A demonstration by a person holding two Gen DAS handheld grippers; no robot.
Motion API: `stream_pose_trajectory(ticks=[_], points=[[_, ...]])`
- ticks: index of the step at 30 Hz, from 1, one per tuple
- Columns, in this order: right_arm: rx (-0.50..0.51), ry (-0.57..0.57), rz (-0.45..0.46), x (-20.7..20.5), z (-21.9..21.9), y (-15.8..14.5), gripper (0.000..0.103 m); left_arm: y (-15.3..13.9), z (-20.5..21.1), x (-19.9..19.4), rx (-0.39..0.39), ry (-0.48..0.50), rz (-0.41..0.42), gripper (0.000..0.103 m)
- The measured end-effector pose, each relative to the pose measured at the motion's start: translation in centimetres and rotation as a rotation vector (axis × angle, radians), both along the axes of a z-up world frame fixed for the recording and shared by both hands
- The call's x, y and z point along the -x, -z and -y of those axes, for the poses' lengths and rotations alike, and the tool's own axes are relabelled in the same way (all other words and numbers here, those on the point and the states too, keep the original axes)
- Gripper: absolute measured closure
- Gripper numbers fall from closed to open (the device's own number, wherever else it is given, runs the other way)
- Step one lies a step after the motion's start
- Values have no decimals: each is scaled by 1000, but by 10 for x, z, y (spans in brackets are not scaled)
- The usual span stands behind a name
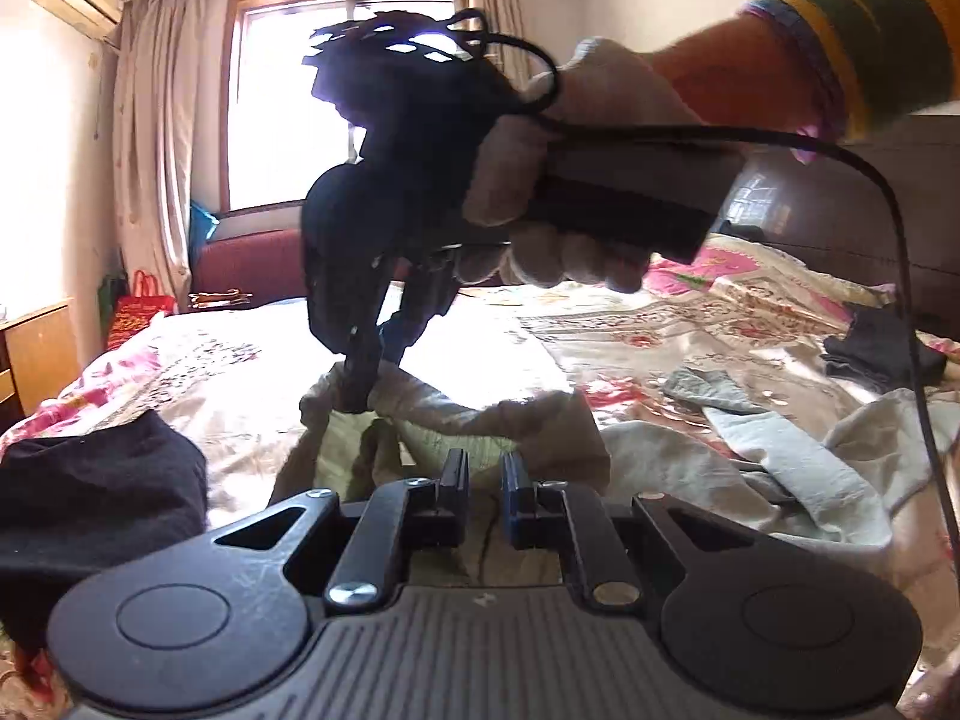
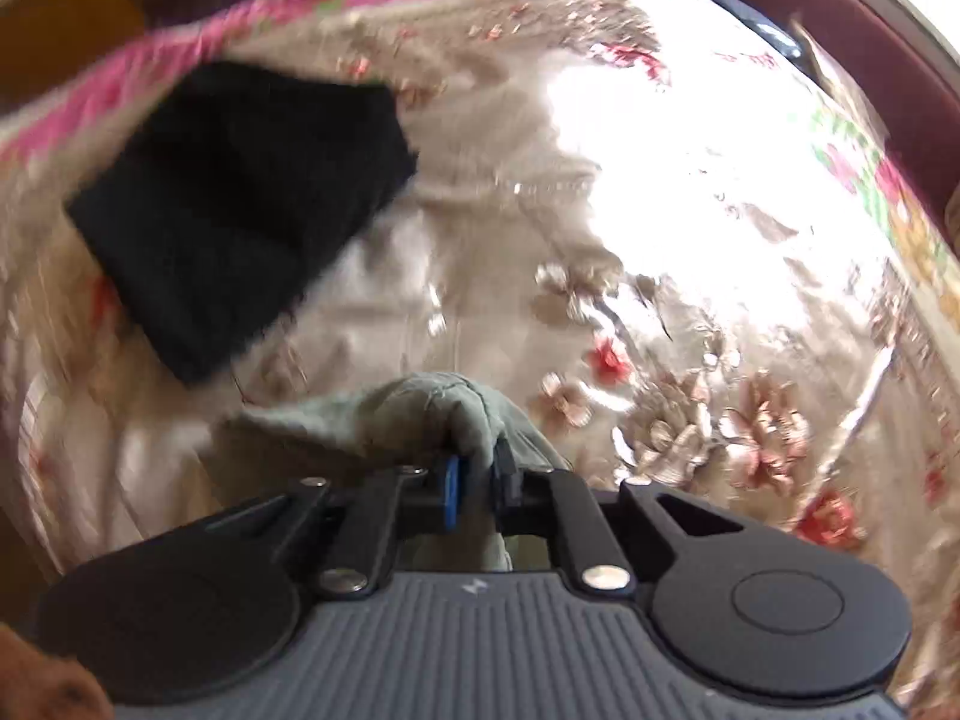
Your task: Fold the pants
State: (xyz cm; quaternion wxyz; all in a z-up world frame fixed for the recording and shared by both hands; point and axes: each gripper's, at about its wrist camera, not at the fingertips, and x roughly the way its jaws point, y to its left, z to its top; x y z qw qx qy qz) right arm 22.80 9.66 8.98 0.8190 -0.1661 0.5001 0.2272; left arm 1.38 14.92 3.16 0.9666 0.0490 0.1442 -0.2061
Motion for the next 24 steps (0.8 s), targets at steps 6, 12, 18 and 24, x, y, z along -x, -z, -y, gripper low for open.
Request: stream_pose_trajectory(ticks=[6,12,18,24], points=[[-244,114,-54,-12,-15,32,73,19,-48,-31,60,-225,-136,75],[-264,-1,-9,8,-41,22,54,28,-84,-27,108,-345,-196,75],[-188,-81,93,69,14,17,52,25,-84,-18,61,-307,-230,67],[-82,-261,131,142,17,58,49,26,-78,-10,42,-240,-359,56]])
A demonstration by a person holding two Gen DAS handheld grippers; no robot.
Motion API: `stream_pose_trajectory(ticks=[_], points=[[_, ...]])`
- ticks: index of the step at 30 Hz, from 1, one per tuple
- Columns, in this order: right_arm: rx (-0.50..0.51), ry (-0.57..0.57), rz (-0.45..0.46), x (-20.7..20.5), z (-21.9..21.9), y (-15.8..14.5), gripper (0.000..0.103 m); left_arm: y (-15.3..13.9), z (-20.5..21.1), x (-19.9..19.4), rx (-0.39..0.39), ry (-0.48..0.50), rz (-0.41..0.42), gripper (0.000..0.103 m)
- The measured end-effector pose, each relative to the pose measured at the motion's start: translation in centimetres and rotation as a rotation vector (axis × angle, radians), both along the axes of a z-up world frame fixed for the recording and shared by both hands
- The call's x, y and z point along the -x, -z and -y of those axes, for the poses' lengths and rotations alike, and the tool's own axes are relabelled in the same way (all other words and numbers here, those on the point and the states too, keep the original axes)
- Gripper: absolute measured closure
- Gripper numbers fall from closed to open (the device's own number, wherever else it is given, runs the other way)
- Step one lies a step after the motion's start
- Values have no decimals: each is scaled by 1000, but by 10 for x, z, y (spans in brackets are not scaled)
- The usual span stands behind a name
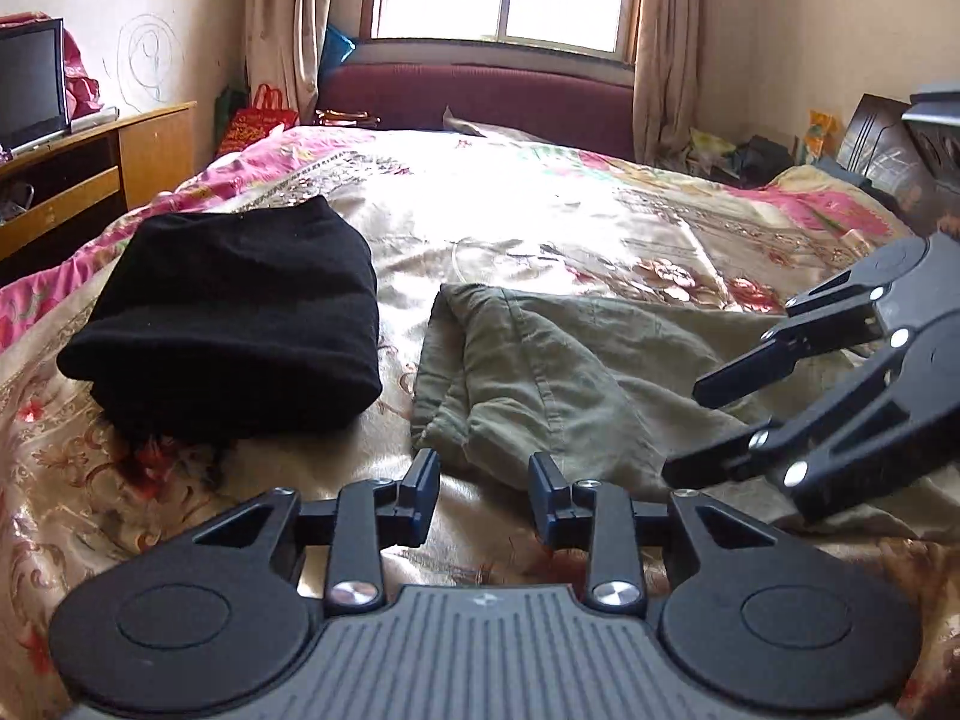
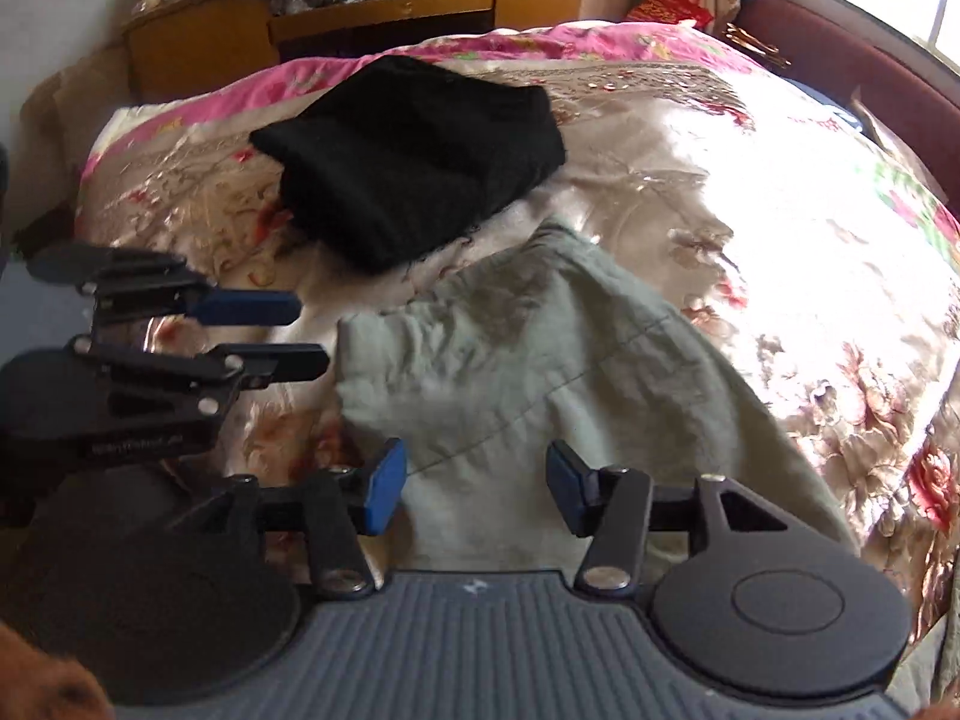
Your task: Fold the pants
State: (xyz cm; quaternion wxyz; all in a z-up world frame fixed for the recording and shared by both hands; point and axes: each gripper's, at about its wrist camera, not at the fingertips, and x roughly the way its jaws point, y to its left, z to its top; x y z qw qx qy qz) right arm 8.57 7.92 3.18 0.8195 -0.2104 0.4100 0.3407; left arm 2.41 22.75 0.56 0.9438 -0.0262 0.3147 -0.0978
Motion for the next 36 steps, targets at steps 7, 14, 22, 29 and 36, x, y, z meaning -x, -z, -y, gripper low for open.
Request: stream_pose_trajectory(ticks=[7,14,22,29,36], points=[[137,-92,218,20,-39,38,52,2,-4,-22,141,25,-100,52],[-21,19,80,7,-6,27,96,10,5,-38,142,-13,-179,51],[-321,195,-106,-27,28,-3,97,2,-3,-37,343,20,-200,49],[-395,217,-75,-44,41,-22,97,-11,-5,-51,446,34,-191,39],[-328,113,-24,-17,40,-12,97,-18,-2,-56,396,64,-229,34]])
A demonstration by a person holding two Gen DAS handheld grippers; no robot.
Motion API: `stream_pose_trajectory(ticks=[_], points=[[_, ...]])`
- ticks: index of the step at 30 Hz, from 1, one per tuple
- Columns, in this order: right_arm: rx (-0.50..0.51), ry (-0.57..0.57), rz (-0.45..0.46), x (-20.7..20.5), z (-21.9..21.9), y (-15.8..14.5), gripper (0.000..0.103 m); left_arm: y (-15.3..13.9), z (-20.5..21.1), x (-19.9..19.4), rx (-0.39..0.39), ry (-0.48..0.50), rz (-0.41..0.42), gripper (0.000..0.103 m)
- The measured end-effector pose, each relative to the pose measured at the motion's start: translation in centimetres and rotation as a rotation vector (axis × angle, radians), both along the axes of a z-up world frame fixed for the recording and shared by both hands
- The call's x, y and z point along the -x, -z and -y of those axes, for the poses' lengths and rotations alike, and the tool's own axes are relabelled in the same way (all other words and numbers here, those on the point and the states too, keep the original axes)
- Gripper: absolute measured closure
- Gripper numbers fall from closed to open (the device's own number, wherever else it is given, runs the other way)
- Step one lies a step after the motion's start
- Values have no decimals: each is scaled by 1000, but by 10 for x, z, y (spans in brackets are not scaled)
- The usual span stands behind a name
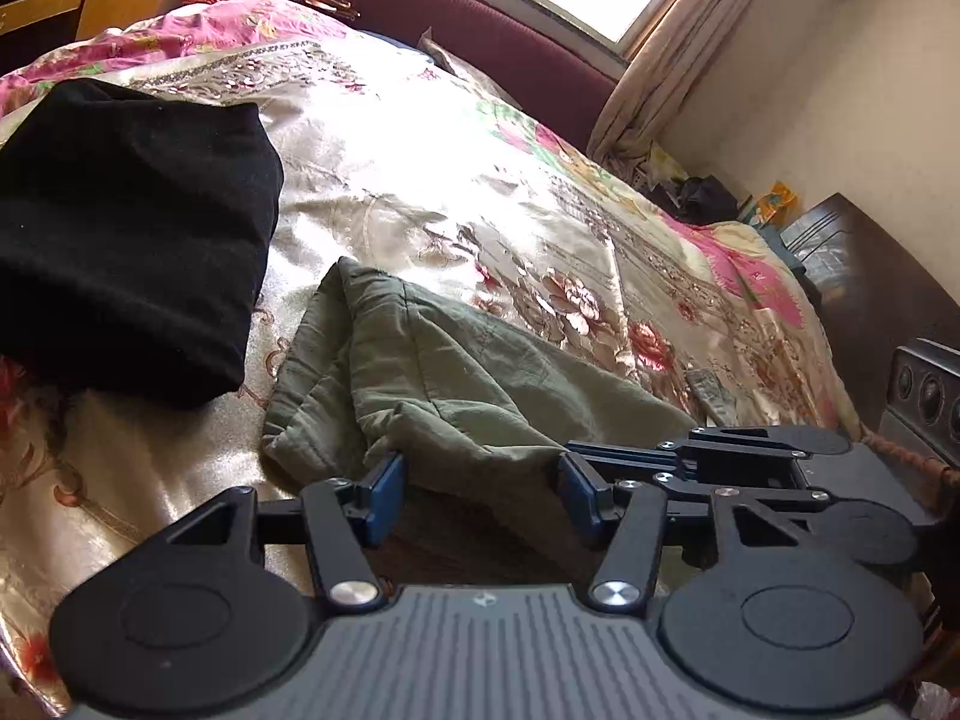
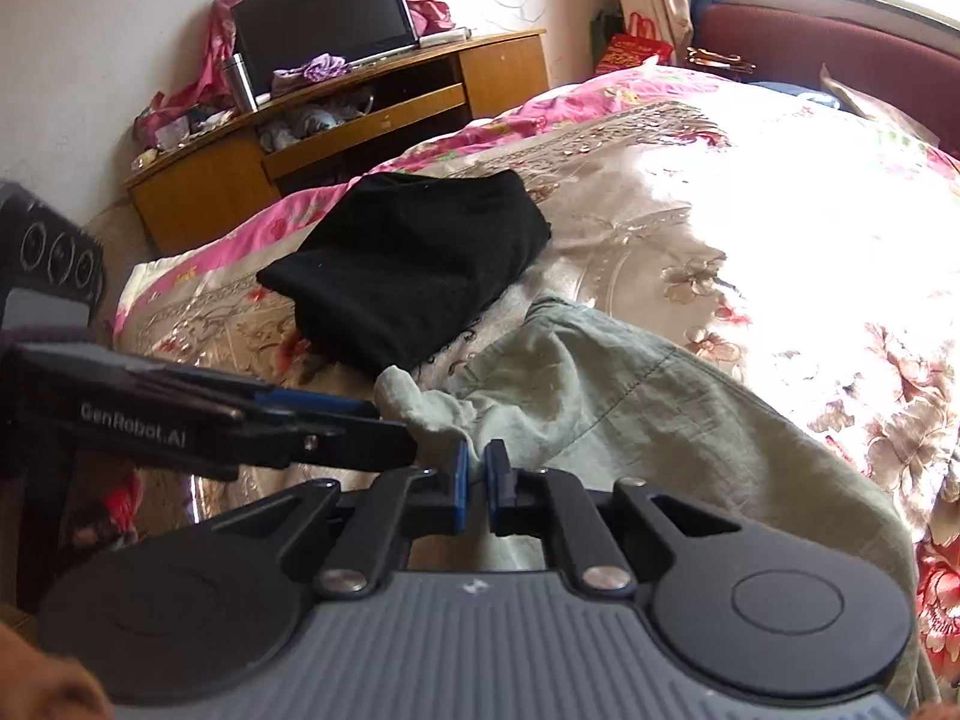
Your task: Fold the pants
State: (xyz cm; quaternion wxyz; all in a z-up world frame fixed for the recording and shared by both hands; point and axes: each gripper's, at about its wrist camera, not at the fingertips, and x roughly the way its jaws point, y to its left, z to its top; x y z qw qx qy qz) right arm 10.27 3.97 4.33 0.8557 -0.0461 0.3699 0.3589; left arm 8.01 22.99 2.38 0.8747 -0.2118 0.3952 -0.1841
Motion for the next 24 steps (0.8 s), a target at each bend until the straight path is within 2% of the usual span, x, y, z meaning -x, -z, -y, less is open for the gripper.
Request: stream_pose_trajectory(ticks=[4,6,7,8,9,10,11,13,15,17,18,20,21,22,23,24], points=[[33,-4,3,6,-5,10,97,14,6,-6,-28,-36,-36,36],[34,-12,-17,5,-2,16,96,19,4,-12,-10,-51,-48,40],[40,-25,-29,5,-2,18,95,22,4,-15,-2,-56,-58,54],[60,-26,-25,7,-2,19,92,23,4,-17,-11,-60,-64,62],[81,-26,-8,10,-1,19,91,24,6,-18,-36,-57,-68,75],[97,-28,12,13,0,19,89,24,8,-18,-60,-57,-68,77],[116,-32,40,18,0,19,85,25,8,-16,-71,-56,-68,77],[137,-56,67,26,0,18,59,27,7,-13,-64,-59,-80,77],[148,-94,85,33,-5,22,53,30,5,-11,-72,-56,-102,76],[186,-134,113,40,-14,30,53,35,4,-11,-82,-68,-133,66],[215,-143,130,42,-19,35,53,37,4,-12,-84,-79,-144,57],[279,-151,165,45,-30,47,56,39,5,-16,-81,-94,-136,56],[299,-146,174,45,-32,51,61,38,7,-18,-89,-95,-117,59],[311,-135,171,44,-33,54,82,35,9,-21,-89,-87,-105,75],[307,-121,149,39,-30,53,91,30,10,-26,-82,-79,-94,81],[281,-100,119,35,-25,49,92,24,11,-30,-82,-72,-75,80]])
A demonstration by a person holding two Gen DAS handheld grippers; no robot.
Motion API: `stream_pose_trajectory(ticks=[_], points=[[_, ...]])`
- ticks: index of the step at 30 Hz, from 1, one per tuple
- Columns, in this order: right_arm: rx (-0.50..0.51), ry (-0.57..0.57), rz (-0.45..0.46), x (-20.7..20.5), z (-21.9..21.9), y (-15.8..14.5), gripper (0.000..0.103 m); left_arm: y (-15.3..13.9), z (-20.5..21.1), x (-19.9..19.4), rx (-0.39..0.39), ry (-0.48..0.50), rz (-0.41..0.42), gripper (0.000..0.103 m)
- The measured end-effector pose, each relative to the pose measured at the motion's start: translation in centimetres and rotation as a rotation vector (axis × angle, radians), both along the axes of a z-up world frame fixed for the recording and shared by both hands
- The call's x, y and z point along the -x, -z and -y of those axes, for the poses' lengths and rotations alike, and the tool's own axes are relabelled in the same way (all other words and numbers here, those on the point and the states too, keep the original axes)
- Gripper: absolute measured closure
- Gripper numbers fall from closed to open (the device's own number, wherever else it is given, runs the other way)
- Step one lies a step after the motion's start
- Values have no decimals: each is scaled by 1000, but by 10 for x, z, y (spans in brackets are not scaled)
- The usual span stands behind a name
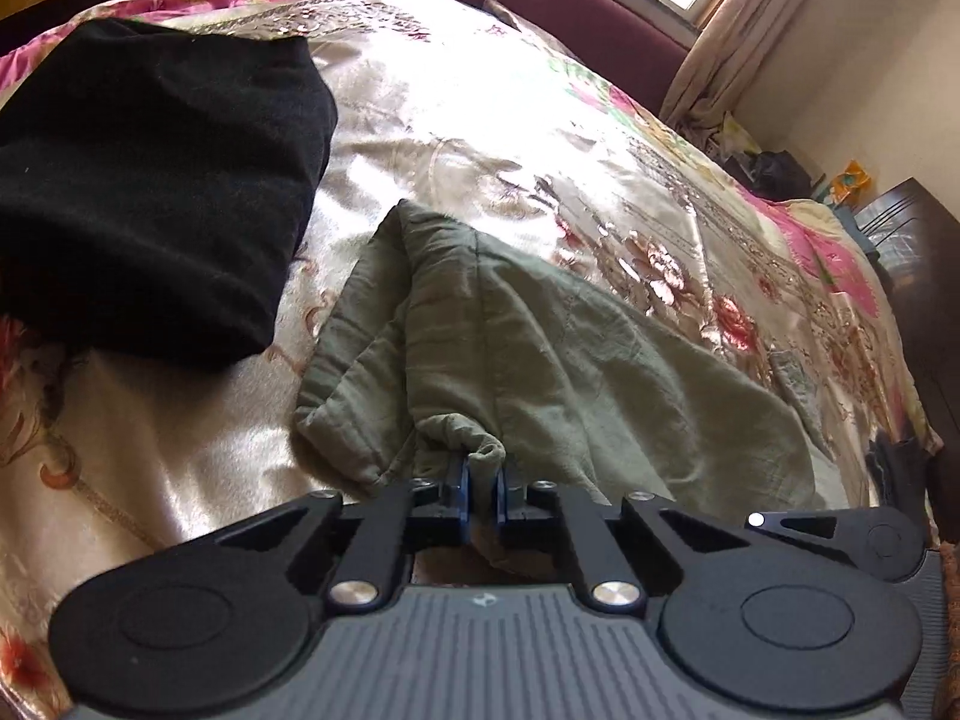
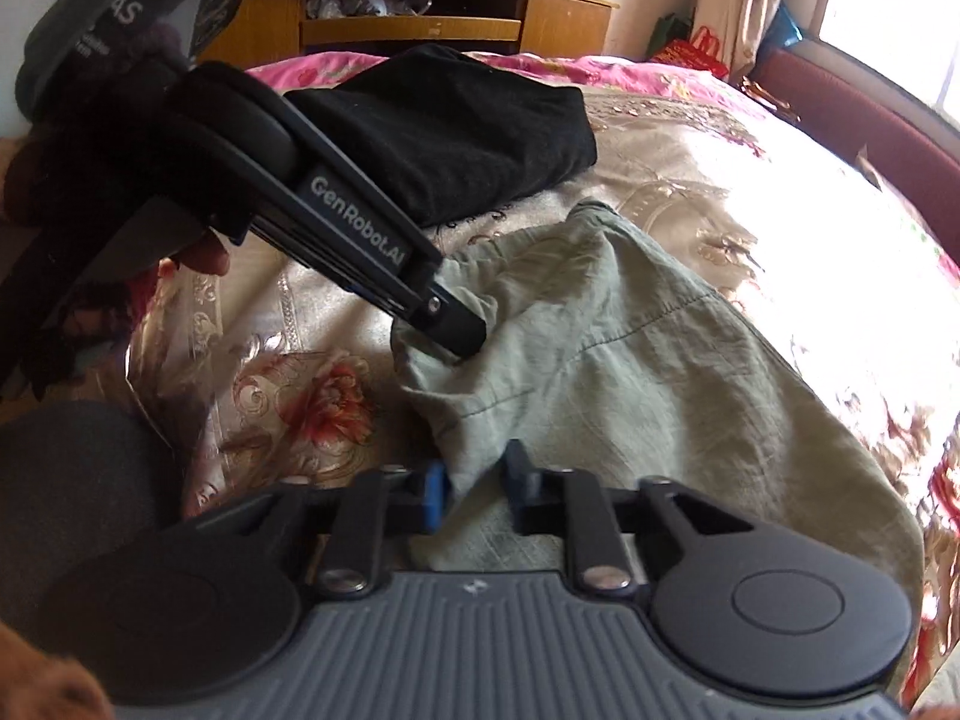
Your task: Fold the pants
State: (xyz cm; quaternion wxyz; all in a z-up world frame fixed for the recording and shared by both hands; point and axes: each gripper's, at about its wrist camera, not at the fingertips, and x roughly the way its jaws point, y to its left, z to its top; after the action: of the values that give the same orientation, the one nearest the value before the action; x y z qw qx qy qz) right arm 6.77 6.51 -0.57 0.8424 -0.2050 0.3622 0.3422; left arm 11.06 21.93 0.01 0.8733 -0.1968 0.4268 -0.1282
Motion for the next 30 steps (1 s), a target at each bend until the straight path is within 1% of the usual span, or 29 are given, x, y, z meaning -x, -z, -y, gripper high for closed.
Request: stream_pose_trajectory(ticks=[2,4,5,7,9,10,11,12,13,14,15,16,17,18,19,20,22,25,26,27,28,29,30], points=[[-70,50,-23,-12,12,-17,97,-20,3,-9,-20,17,67,80],[-147,106,-10,-22,23,-42,98,-42,3,-18,-10,30,142,81],[-188,128,6,-26,28,-56,99,-54,3,-23,-3,29,186,81],[-261,154,72,-28,33,-84,99,-76,-2,-25,14,23,282,81],[-322,159,111,-27,32,-101,99,-86,-8,-23,9,1,338,81],[-339,157,116,-27,29,-102,99,-85,-12,-21,-6,-11,348,80],[-339,144,117,-28,22,-98,99,-79,-16,-21,-38,-29,339,80],[-317,130,112,-29,12,-88,99,-68,-20,-22,-65,-33,311,80],[-292,118,94,-32,0,-73,98,-52,-23,-23,-108,-36,263,80],[-260,110,65,-35,-10,-56,96,-37,-22,-23,-166,-37,214,80],[-203,101,23,-38,-21,-36,94,-19,-20,-22,-229,-34,159,79],[-143,101,-27,-40,-31,-15,91,-7,-19,-19,-265,-26,119,79],[-104,94,-72,-39,-37,0,91,5,-18,-14,-286,-21,86,79],[-71,84,-97,-37,-41,12,87,9,-19,-8,-289,-23,76,79],[-63,83,-84,-30,-40,17,85,10,-20,-2,-291,-31,81,79],[-73,77,-65,-24,-37,15,82,8,-20,3,-298,-40,90,78],[-123,72,-71,-19,-27,4,67,-1,-17,11,-311,-55,120,78],[-180,110,-27,-11,-2,-18,65,-16,-1,24,-302,-38,208,78],[-194,131,-16,-9,7,-22,65,-17,7,26,-303,-17,220,77],[-212,165,-10,-7,20,-28,63,-15,16,26,-309,15,210,76],[-223,195,-8,-6,31,-31,63,-8,27,23,-318,58,179,76],[-234,248,-11,-8,48,-33,63,0,35,19,-329,92,136,75],[-240,290,-15,-8,63,-34,63,13,45,12,-342,132,62,75]])
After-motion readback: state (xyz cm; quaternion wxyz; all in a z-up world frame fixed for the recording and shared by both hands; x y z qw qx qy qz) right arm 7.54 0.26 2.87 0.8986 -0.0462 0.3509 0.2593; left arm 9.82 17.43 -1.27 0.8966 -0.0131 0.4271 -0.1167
